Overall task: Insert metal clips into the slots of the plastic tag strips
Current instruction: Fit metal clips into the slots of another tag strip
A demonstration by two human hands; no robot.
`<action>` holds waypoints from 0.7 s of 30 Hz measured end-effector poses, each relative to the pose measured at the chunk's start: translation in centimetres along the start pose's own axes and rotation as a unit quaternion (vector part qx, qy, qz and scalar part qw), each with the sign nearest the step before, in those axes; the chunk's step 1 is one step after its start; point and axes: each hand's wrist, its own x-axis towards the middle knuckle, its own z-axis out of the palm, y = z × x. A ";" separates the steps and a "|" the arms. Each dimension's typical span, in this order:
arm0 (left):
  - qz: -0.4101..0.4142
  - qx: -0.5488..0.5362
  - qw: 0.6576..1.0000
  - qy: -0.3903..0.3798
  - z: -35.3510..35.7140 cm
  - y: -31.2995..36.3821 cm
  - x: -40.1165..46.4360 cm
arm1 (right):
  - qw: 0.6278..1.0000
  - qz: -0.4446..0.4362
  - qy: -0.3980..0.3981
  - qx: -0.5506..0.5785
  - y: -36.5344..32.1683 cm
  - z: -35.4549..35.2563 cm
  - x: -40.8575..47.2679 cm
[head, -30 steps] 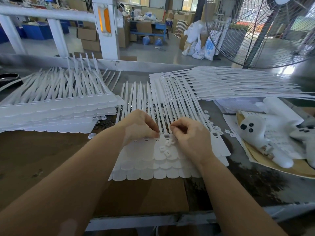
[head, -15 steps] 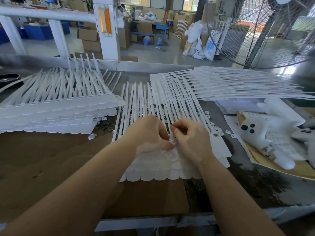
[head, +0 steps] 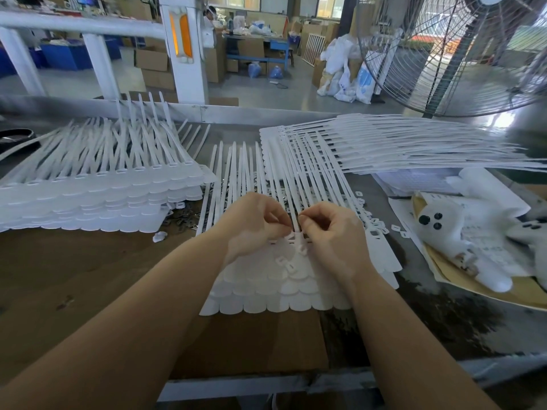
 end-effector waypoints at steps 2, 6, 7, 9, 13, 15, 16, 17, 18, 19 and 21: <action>-0.007 -0.018 1.000 0.010 0.1 -0.2 0.4 | 1.000 0.001 0.005 0.018 0.1 0.0 0.0; -0.008 -0.016 1.000 0.008 0.2 -0.2 1.1 | 0.999 -0.002 0.015 0.033 0.1 0.0 0.0; -0.008 -0.011 1.000 0.003 0.2 -0.2 1.2 | 0.999 0.000 0.017 0.035 0.2 0.0 0.1; -0.008 0.001 1.000 -0.005 0.2 -0.1 1.5 | 0.999 0.000 0.018 0.037 0.2 0.0 0.1; -0.012 0.032 0.999 -0.019 0.2 0.0 1.9 | 0.999 -0.007 0.023 0.036 0.3 0.0 0.1; -0.023 0.028 0.999 -0.022 0.2 0.1 2.1 | 0.999 -0.010 0.023 0.034 0.3 0.0 0.1; -0.027 0.027 0.999 -0.025 0.1 0.1 2.2 | 0.999 -0.010 0.023 0.034 0.3 0.0 0.1; -0.029 0.027 0.999 -0.028 0.1 0.1 2.4 | 0.999 -0.010 0.023 0.034 0.3 0.0 0.1; -0.032 0.027 0.999 -0.030 0.0 0.2 2.5 | 0.999 -0.008 0.023 0.034 0.3 0.0 0.1; -0.034 0.027 0.999 -0.032 0.0 0.2 2.5 | 0.999 -0.005 0.024 0.036 0.3 0.0 0.2; -0.040 0.026 0.998 -0.035 0.0 0.3 2.7 | 0.998 0.002 0.030 0.047 0.3 0.0 0.2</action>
